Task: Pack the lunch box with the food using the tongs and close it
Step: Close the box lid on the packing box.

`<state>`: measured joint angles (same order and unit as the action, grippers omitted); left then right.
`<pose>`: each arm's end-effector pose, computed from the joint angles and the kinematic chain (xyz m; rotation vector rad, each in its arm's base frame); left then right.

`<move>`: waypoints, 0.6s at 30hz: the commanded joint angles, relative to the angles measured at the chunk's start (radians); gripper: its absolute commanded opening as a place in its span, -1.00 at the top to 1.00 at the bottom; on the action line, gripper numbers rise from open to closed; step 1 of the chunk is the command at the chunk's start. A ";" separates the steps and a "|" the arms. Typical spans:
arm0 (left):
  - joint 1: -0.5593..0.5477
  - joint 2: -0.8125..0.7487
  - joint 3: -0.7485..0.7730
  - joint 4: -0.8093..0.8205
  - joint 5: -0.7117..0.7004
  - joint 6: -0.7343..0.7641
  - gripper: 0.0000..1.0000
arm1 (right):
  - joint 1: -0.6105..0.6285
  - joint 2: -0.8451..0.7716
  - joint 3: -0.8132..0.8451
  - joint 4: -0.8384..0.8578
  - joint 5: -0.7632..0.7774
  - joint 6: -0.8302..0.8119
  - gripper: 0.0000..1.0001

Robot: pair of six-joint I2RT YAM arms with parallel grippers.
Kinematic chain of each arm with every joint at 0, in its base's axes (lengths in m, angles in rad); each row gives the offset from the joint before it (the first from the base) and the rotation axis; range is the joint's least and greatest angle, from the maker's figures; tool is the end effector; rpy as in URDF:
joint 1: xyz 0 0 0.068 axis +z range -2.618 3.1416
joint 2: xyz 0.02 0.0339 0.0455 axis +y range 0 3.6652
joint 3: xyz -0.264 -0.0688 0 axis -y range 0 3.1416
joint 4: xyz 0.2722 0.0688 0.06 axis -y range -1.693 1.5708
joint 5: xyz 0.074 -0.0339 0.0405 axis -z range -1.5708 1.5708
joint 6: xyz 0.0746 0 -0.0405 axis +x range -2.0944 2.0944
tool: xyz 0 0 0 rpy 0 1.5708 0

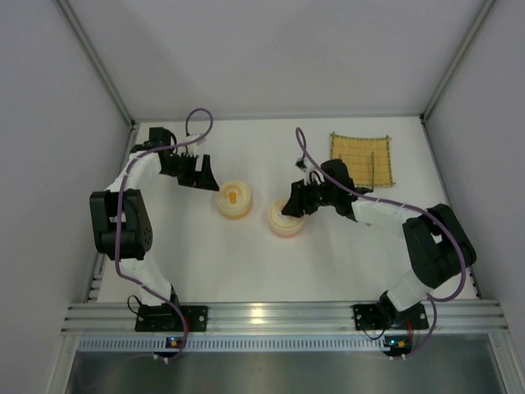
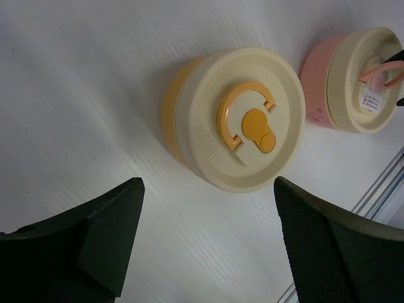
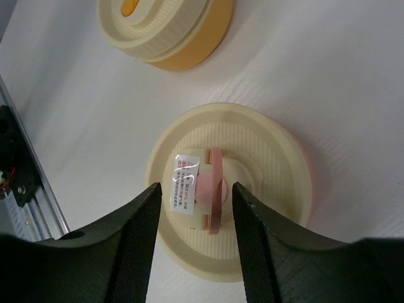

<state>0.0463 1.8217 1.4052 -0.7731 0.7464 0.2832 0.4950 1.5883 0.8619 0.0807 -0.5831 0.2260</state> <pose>0.4086 -0.0318 0.1945 0.4853 2.4718 -0.8907 0.3121 0.2151 0.1595 -0.6396 2.1990 1.0344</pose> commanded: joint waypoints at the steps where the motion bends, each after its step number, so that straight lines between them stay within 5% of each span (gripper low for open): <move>1: 0.003 -0.044 -0.014 0.001 0.027 0.017 -0.76 | 0.001 -0.050 0.063 -0.077 0.014 -0.060 0.03; 11: 0.003 -0.071 -0.028 0.006 0.024 0.014 -0.77 | -0.082 -0.070 0.196 -0.208 0.005 -0.148 0.17; 15: 0.003 -0.071 -0.028 0.005 0.034 0.010 -0.76 | -0.096 -0.048 0.252 -0.275 -0.113 -0.163 0.71; 18: 0.003 -0.073 -0.028 0.014 0.045 -0.006 -0.76 | -0.092 -0.030 0.246 -0.272 -0.228 -0.134 0.90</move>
<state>0.0463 1.7954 1.3827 -0.7712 0.7513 0.2802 0.3965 1.5639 1.0752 -0.1421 -0.6662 0.0887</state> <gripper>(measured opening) 0.884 0.074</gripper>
